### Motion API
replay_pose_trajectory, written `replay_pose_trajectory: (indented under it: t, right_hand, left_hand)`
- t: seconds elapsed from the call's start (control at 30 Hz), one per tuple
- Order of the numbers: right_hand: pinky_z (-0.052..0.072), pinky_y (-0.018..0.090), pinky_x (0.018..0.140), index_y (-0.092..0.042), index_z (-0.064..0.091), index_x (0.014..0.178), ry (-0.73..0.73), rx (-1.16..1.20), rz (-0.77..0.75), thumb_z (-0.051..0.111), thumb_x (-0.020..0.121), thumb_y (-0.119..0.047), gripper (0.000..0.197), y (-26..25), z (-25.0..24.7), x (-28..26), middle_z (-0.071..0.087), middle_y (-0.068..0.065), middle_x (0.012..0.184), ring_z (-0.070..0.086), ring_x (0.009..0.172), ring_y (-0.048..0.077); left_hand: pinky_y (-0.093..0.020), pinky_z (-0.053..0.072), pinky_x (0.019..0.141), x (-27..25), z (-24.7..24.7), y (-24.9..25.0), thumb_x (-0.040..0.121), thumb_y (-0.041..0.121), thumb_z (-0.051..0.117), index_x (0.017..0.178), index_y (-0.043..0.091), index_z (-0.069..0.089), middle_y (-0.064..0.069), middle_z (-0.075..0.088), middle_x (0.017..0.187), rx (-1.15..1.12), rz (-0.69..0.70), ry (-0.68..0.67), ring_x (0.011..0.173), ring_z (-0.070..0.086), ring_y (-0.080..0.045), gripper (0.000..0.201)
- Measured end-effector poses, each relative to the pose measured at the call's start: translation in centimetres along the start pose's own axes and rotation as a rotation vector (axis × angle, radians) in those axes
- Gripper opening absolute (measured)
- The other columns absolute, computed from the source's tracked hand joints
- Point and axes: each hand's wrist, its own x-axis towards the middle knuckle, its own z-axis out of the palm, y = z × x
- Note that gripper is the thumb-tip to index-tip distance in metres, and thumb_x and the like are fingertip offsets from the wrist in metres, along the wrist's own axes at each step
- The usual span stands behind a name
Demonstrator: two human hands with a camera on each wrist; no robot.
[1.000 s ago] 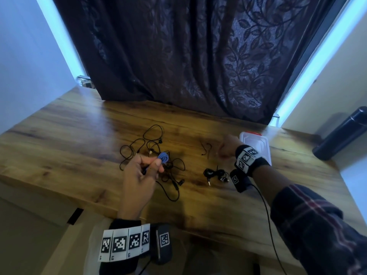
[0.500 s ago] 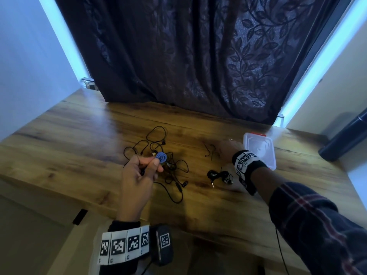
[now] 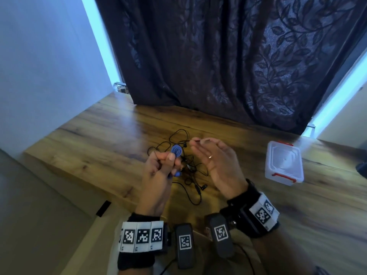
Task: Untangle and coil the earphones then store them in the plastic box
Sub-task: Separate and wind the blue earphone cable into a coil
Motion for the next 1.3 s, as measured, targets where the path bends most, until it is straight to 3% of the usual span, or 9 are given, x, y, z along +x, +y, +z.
replay_pose_trajectory:
  t: [0.1,0.23,0.43,0.57,0.73,0.97,1.07,1.2,1.3]
  right_hand:
    - [0.062,0.03,0.073,-0.002,0.063,0.088,-0.055,0.162,0.12,0.052,0.099,0.001,0.015,1.6,1.7,0.1,0.075,0.02,0.103,0.075,0.09,0.024]
    - [0.055,0.027,0.058,-0.005,0.061,0.094,-0.107,0.019,0.096,0.053,0.1,-0.004,0.009,1.7,2.5,-0.3,0.075,0.012,0.091,0.07,0.071,0.018]
    - [0.047,0.033,0.069,-0.009,0.061,0.094,-0.164,-0.203,0.011,0.056,0.099,-0.008,0.006,0.8,2.1,-0.6,0.07,0.007,0.084,0.06,0.074,0.019]
    - [0.046,0.027,0.065,-0.014,0.061,0.091,-0.187,-0.326,-0.024,0.061,0.095,-0.016,0.004,0.5,2.1,-0.4,0.063,0.019,0.094,0.052,0.079,0.029]
    - [0.046,0.03,0.071,-0.022,0.063,0.092,-0.253,-0.448,-0.085,0.063,0.09,-0.025,0.003,0.1,2.2,-0.1,0.063,0.036,0.112,0.054,0.084,0.028]
    - [0.045,0.032,0.07,-0.014,0.056,0.098,-0.323,-0.565,-0.13,0.059,0.095,-0.021,0.007,-0.7,2.4,0.5,0.067,0.026,0.09,0.06,0.07,0.018]
    - [0.048,0.029,0.071,-0.013,0.057,0.099,-0.319,-0.603,-0.149,0.058,0.1,-0.013,0.002,-1.0,2.5,0.2,0.072,0.025,0.099,0.063,0.076,0.017]
    - [0.052,0.02,0.078,-0.017,0.067,0.094,-0.219,-0.793,-0.242,0.07,0.093,-0.014,0.004,-1.0,2.3,-1.1,0.071,-0.002,0.112,0.065,0.092,0.005]
    - [0.053,0.015,0.078,-0.018,0.073,0.087,-0.151,-0.884,-0.28,0.077,0.087,-0.015,0.005,-0.4,2.2,-2.0,0.066,-0.004,0.109,0.064,0.092,0.006]
  left_hand:
    - [-0.033,0.043,0.072,-0.3,0.3,0.4,0.097,0.0,0.045,0.084,0.008,0.046,0.001,0.057,0.06,-0.063,0.005,-0.041,0.056,0.048,-0.009,0.016]
    - [-0.032,0.044,0.073,-0.7,0.4,1.2,0.09,0.006,0.053,0.083,0.007,0.047,0.0,0.06,0.062,-0.108,0.038,-0.063,0.057,0.051,-0.007,0.009]
    - [-0.033,0.045,0.073,-0.8,0.2,1.5,0.094,0.013,0.057,0.095,0.007,0.047,-0.001,0.061,0.065,-0.128,0.055,-0.103,0.058,0.05,-0.009,0.011]
    - [-0.032,0.046,0.072,-0.9,0.1,1.6,0.089,0.014,0.052,0.095,0.008,0.048,-0.002,0.061,0.066,-0.145,0.044,-0.083,0.058,0.052,-0.009,0.009]
    - [-0.032,0.045,0.074,-1.2,0.4,2.1,0.086,0.014,0.05,0.095,0.011,0.042,-0.001,0.065,0.065,-0.152,0.051,-0.082,0.061,0.052,-0.013,0.013]
    - [-0.027,0.046,0.069,-1.1,0.1,2.1,0.089,0.011,0.048,0.102,0.014,0.044,-0.002,0.065,0.066,-0.184,0.043,-0.104,0.057,0.052,-0.011,0.014]
    - [-0.031,0.042,0.072,-1.0,0.2,1.9,0.09,0.012,0.048,0.094,0.013,0.044,-0.003,0.061,0.064,-0.14,0.053,-0.079,0.058,0.05,-0.013,0.005]
    - [-0.031,0.043,0.067,-0.5,-0.5,1.3,0.098,0.01,0.047,0.094,0.012,0.045,-0.004,0.063,0.07,-0.05,0.122,0.027,0.06,0.048,-0.011,0.005]
    - [-0.033,0.043,0.066,-0.3,-0.8,0.7,0.094,0.02,0.053,0.095,0.011,0.045,-0.001,0.056,0.07,0.051,0.157,0.077,0.065,0.047,-0.013,0.012]
